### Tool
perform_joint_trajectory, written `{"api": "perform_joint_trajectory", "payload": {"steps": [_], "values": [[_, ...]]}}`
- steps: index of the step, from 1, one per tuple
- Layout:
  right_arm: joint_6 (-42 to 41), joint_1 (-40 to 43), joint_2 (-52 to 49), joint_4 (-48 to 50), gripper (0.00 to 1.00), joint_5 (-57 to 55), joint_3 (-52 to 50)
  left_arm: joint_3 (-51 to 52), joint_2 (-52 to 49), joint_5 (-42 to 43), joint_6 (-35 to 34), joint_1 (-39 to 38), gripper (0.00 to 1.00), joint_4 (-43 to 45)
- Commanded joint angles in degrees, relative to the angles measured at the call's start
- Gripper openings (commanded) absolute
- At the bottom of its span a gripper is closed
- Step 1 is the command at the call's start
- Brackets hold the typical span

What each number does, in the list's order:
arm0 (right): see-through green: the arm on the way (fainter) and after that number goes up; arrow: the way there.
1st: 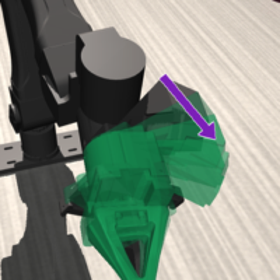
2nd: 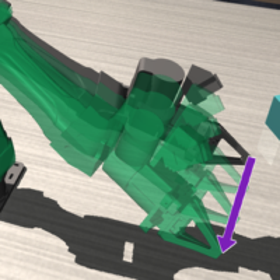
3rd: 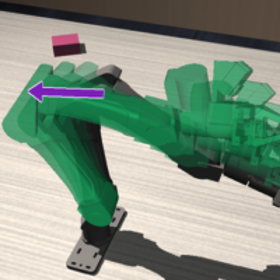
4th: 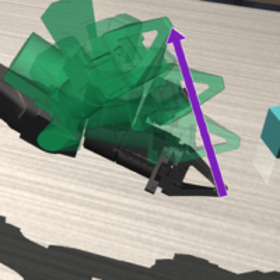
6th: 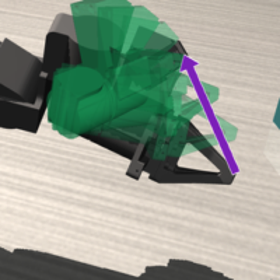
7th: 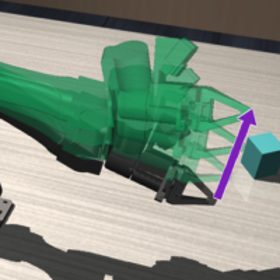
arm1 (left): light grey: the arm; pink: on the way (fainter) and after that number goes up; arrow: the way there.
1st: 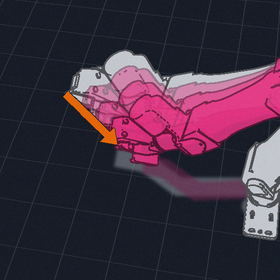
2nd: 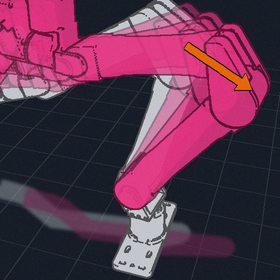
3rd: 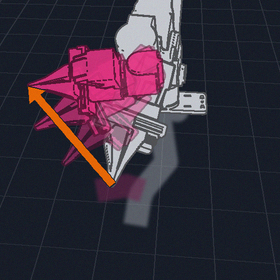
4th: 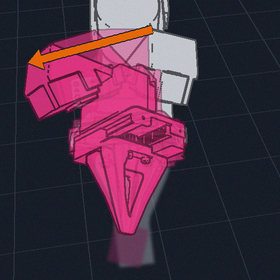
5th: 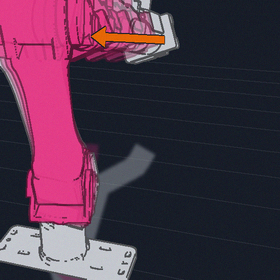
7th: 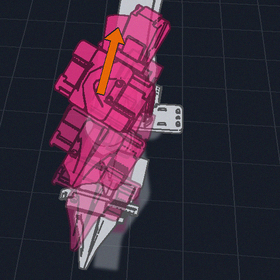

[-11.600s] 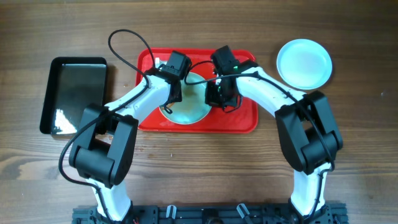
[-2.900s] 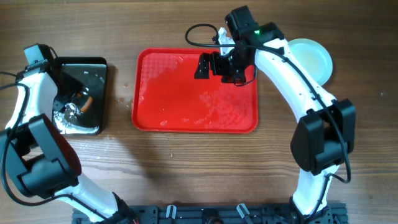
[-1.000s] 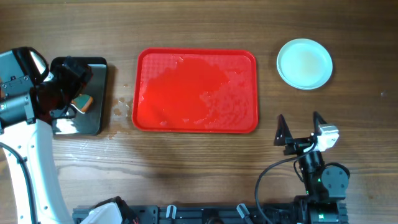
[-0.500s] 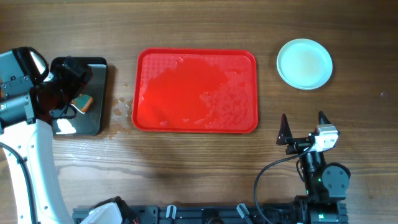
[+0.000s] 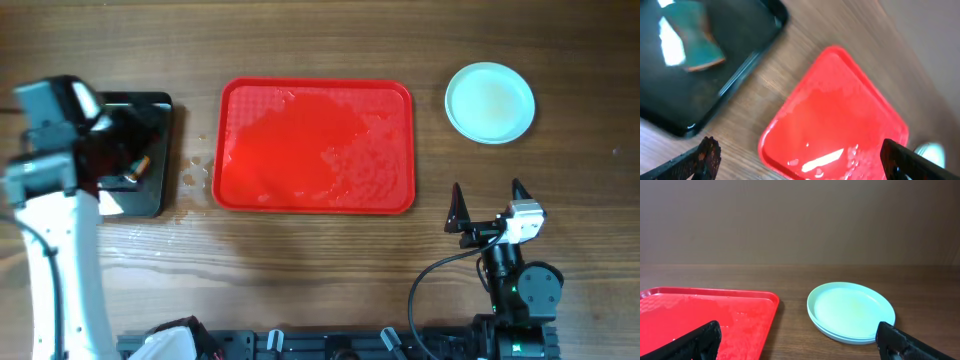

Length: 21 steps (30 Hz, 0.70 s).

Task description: Clean dirty plates on tray and stack at the side

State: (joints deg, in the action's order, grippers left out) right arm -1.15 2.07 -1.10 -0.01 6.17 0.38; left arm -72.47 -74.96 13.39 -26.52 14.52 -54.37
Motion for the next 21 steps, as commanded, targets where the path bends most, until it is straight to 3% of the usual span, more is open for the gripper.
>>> {"api": "perform_joint_trajectory", "payload": {"steps": [1, 4, 9, 15, 21], "values": [[1.0, 0.3, 0.8, 0.3, 1.0, -0.2, -0.1, 12.9, 3.1, -1.0, 6.8, -8.0, 1.0, 11.7], [1.0, 0.3, 0.8, 0.3, 1.0, -0.2, -0.1, 30.7, 9.7, -1.0, 6.8, -13.8, 1.0, 30.3], [1.0, 0.3, 0.8, 0.3, 1.0, -0.2, -0.1, 45.9, 27.7, -3.7, 6.8, -14.4, 1.0, 32.1], [1.0, 0.3, 0.8, 0.3, 1.0, -0.2, -0.1, 60.7, 48.4, -4.3, 6.8, -14.4, 1.0, 45.3], [1.0, 0.3, 0.8, 0.3, 1.0, -0.2, -0.1, 67.1, 65.2, -4.3, 6.8, -14.4, 1.0, 47.5]]}}
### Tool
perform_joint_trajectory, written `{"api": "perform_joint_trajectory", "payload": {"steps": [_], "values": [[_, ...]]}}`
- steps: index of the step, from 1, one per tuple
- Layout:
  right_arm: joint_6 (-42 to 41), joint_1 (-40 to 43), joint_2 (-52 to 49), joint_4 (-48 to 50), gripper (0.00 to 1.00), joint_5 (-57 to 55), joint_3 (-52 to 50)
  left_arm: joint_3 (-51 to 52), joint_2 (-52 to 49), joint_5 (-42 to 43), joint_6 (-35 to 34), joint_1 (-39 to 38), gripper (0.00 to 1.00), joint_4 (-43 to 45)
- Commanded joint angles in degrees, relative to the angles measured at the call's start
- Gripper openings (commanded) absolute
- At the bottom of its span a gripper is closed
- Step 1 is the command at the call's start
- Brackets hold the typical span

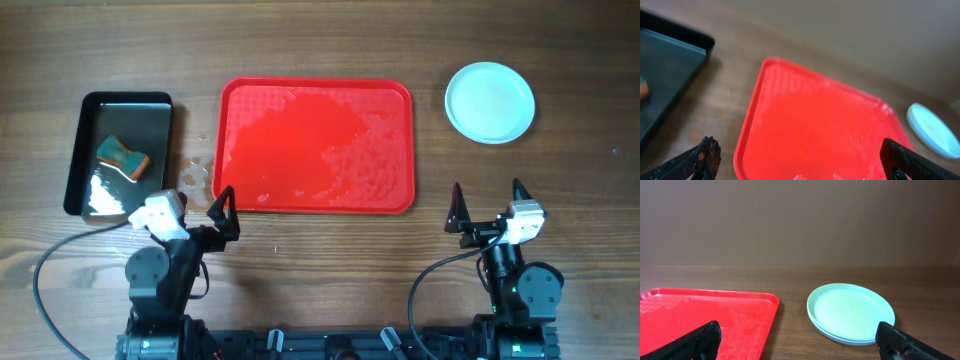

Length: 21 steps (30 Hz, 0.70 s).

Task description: Clean dirty plates on tray and stack at the side

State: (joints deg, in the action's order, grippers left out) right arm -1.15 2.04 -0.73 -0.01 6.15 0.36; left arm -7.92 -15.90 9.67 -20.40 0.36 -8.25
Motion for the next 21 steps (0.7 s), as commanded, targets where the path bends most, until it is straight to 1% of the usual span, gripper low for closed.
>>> {"api": "perform_joint_trajectory", "payload": {"steps": [1, 2, 4, 6, 9, 11, 14, 17, 21], "values": [[1.0, 0.3, 0.5, 0.3, 1.0, -0.2, -0.1, 4.4, 8.9, -0.6, 0.7, -0.3, 1.0, 3.7], [1.0, 0.3, 0.5, 0.3, 1.0, -0.2, -0.1, 6.4, 11.2, -0.6, 0.7, -0.3, 1.0, 6.2], [1.0, 0.3, 0.5, 0.3, 1.0, -0.2, -0.1, 7.6, 14.7, -1.0, 0.7, -0.2, 1.0, 6.5], [1.0, 0.3, 0.5, 0.3, 1.0, -0.2, -0.1, 7.6, 15.7, -2.9, 0.7, -0.2, 1.0, 7.0], [1.0, 0.3, 0.5, 0.3, 1.0, -0.2, -0.1, 7.6, 15.7, -8.3, 0.8, -0.2, 1.0, 3.6], [1.0, 0.3, 0.5, 0.3, 1.0, -0.2, -0.1, 7.6, 15.7, -8.2, 4.1, -0.3, 1.0, 3.8], [1.0, 0.3, 0.5, 0.3, 1.0, -0.2, -0.1, 7.6, 15.7, -7.9, 11.7, -0.3, 1.0, 3.8], [1.0, 0.3, 0.5, 0.3, 1.0, -0.2, -0.1, 7.6, 15.7, -6.7, 16.0, -0.3, 1.0, 3.8], [1.0, 0.3, 0.5, 0.3, 1.0, -0.2, -0.1, 7.6, 15.7, -6.5, 18.8, -0.3, 1.0, 3.8]]}}
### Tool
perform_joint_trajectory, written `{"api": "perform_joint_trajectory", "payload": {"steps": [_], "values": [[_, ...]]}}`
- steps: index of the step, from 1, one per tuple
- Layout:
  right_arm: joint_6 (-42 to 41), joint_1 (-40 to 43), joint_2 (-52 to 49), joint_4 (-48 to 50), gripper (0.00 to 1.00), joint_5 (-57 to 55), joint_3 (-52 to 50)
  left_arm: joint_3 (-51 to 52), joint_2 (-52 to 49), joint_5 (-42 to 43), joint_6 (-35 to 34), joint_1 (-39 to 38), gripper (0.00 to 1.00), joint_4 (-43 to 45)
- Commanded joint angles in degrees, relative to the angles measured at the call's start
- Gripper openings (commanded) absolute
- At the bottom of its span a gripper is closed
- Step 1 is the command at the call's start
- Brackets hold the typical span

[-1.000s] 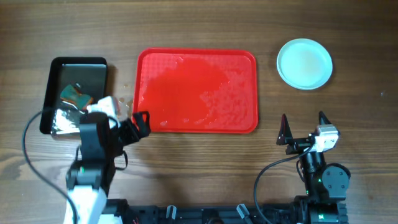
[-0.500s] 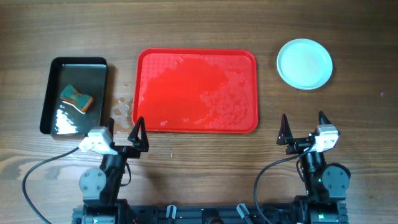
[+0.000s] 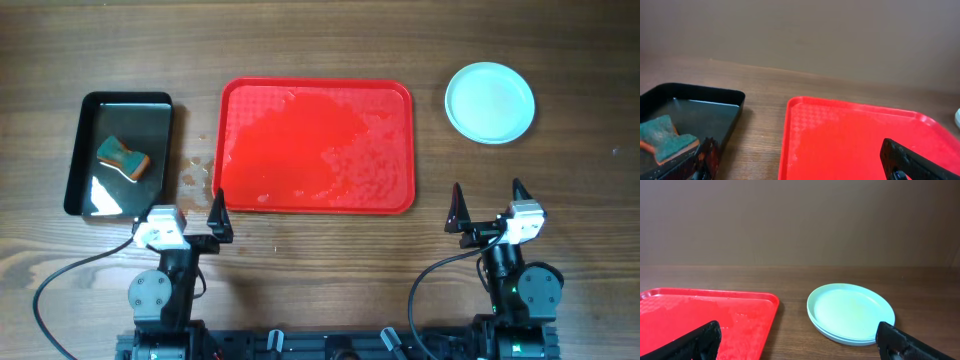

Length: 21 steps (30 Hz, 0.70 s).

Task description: Clean dirty plates on tray and stack at the side

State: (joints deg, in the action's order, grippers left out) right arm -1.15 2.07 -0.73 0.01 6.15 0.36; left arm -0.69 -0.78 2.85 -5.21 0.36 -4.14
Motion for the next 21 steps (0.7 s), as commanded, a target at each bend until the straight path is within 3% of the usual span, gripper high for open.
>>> {"api": "perform_joint_trajectory", "payload": {"steps": [1, 8, 21], "values": [[1.0, 0.3, 0.5, 0.3, 1.0, -0.2, -0.1, 0.3, 0.6, 0.5, 4.9, -0.3, 1.0, -0.3], [1.0, 0.3, 0.5, 0.3, 1.0, -0.2, -0.1, 0.3, 0.6, 1.2, 8.1, -1.8, 1.0, -0.2], [1.0, 0.3, 0.5, 0.3, 1.0, -0.2, -0.1, 0.3, 0.6, 1.1, 7.8, 0.4, 1.0, -0.1]]}}
